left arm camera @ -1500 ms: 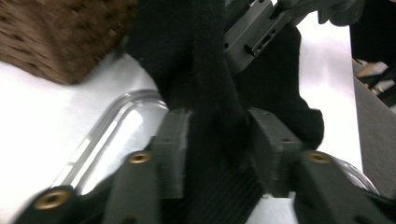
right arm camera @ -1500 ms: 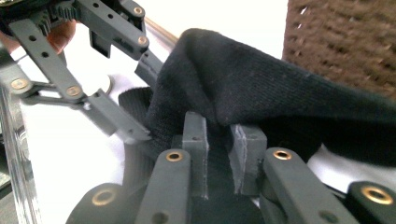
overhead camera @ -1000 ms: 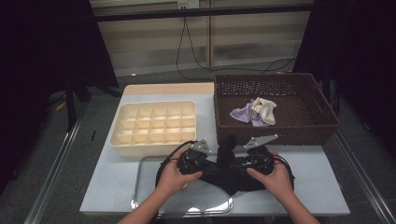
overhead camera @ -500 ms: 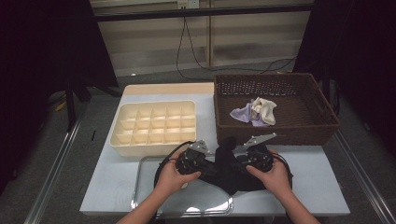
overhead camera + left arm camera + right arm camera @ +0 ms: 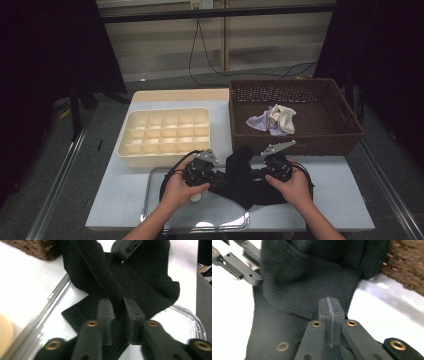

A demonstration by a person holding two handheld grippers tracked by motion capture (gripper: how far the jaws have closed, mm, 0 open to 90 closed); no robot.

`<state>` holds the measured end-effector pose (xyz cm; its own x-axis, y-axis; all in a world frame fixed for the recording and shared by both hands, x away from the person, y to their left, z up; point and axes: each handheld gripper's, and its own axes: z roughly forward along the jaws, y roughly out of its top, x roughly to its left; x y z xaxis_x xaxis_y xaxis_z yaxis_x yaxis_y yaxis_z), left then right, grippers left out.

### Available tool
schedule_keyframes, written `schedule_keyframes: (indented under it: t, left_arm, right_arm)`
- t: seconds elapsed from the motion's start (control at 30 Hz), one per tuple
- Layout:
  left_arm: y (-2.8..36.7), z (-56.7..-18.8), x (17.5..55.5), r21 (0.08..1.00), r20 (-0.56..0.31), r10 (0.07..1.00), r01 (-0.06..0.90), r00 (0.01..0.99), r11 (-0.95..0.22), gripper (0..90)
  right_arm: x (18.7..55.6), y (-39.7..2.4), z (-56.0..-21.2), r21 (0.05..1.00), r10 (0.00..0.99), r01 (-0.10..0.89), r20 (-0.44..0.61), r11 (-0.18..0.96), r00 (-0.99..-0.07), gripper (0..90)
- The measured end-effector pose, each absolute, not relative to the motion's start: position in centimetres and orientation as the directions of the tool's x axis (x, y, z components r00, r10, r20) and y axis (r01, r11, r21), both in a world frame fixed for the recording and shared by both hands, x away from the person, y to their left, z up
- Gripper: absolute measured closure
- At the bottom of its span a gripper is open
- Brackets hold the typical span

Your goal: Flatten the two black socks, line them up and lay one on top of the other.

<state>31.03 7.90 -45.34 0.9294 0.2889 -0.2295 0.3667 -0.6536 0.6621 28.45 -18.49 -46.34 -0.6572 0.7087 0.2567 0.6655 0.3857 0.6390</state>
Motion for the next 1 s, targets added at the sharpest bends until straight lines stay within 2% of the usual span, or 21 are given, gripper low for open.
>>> schedule_keyframes:
  t: [0.07,0.23,0.37,0.43,0.47,0.5,0.53,0.63,0.7,0.73,0.77,0.8,0.83,0.87,1.0]
  left_arm:
    - [8.1,-45.2,31.0,0.679,-0.212,0.318,0.374,0.924,-0.632,53.7]
    - [8.3,-44.3,30.6,0.699,-0.176,0.314,0.343,0.933,-0.627,45.3]
    - [8.1,-44.3,30.3,0.699,-0.171,0.299,0.329,0.939,-0.635,43.0]
    - [8.0,-44.6,30.3,0.692,-0.162,0.302,0.326,0.939,-0.644,42.3]
    - [8.0,-44.7,30.4,0.683,-0.168,0.295,0.327,0.941,-0.653,42.4]
    - [7.9,-44.9,30.3,0.685,-0.176,0.301,0.336,0.937,-0.647,42.2]
    - [7.9,-44.9,30.4,0.683,-0.17,0.296,0.329,0.94,-0.652,41.9]
    - [7.8,-45.0,30.4,0.688,-0.173,0.295,0.33,0.94,-0.647,41.9]
    - [7.8,-45.1,30.4,0.688,-0.176,0.295,0.332,0.939,-0.646,42.1]
    - [7.8,-45.1,30.4,0.688,-0.172,0.29,0.326,0.941,-0.649,42.0]
    - [7.8,-45.1,30.4,0.69,-0.177,0.298,0.334,0.938,-0.642,42.0]
    - [7.8,-45.1,30.4,0.689,-0.178,0.298,0.335,0.938,-0.642,42.0]
    - [7.8,-45.0,30.4,0.686,-0.172,0.295,0.329,0.94,-0.649,42.0]
    - [7.8,-45.1,30.4,0.693,-0.178,0.296,0.334,0.938,-0.639,41.8]
    - [7.8,-44.6,30.2,0.709,-0.174,0.298,0.33,0.938,-0.623,41.8]
  right_arm:
    - [28.4,-18.4,-46.2,0.641,0.706,0.662,0.255,0.389,-0.661,90.0]
    - [28.1,-18.3,-45.5,0.651,0.687,0.652,0.267,0.389,-0.676,90.0]
    - [28.0,-18.4,-45.1,0.657,0.696,0.645,0.247,0.391,-0.674,89.8]
    - [28.2,-18.7,-45.3,0.66,0.723,0.639,0.204,0.395,-0.659,75.0]
    - [28.4,-18.8,-45.5,0.655,0.729,0.643,0.2,0.397,-0.654,63.4]
    - [28.6,-18.8,-45.7,0.643,0.736,0.656,0.204,0.396,-0.645,57.4]
    - [28.6,-18.9,-46.0,0.635,0.74,0.662,0.204,0.399,-0.641,58.8]
    - [28.8,-18.8,-46.5,0.627,0.744,0.668,0.202,0.401,-0.637,47.2]
    - [29.0,-18.7,-46.9,0.614,0.75,0.677,0.198,0.406,-0.631,45.4]
    - [29.1,-18.5,-47.2,0.613,0.753,0.671,0.18,0.417,-0.633,55.1]
    - [29.1,-18.5,-47.2,0.613,0.753,0.671,0.18,0.417,-0.633,55.1]
    - [29.1,-18.5,-47.2,0.617,0.747,0.649,0.144,0.445,-0.649,60.6]
    - [29.1,-18.4,-47.1,0.611,0.745,0.654,0.15,0.447,-0.65,73.9]
    - [29.1,-18.4,-47.1,0.607,0.723,0.662,0.197,0.44,-0.662,79.8]
    - [29.1,-18.1,-46.8,0.604,0.723,0.67,0.213,0.431,-0.658,84.8]
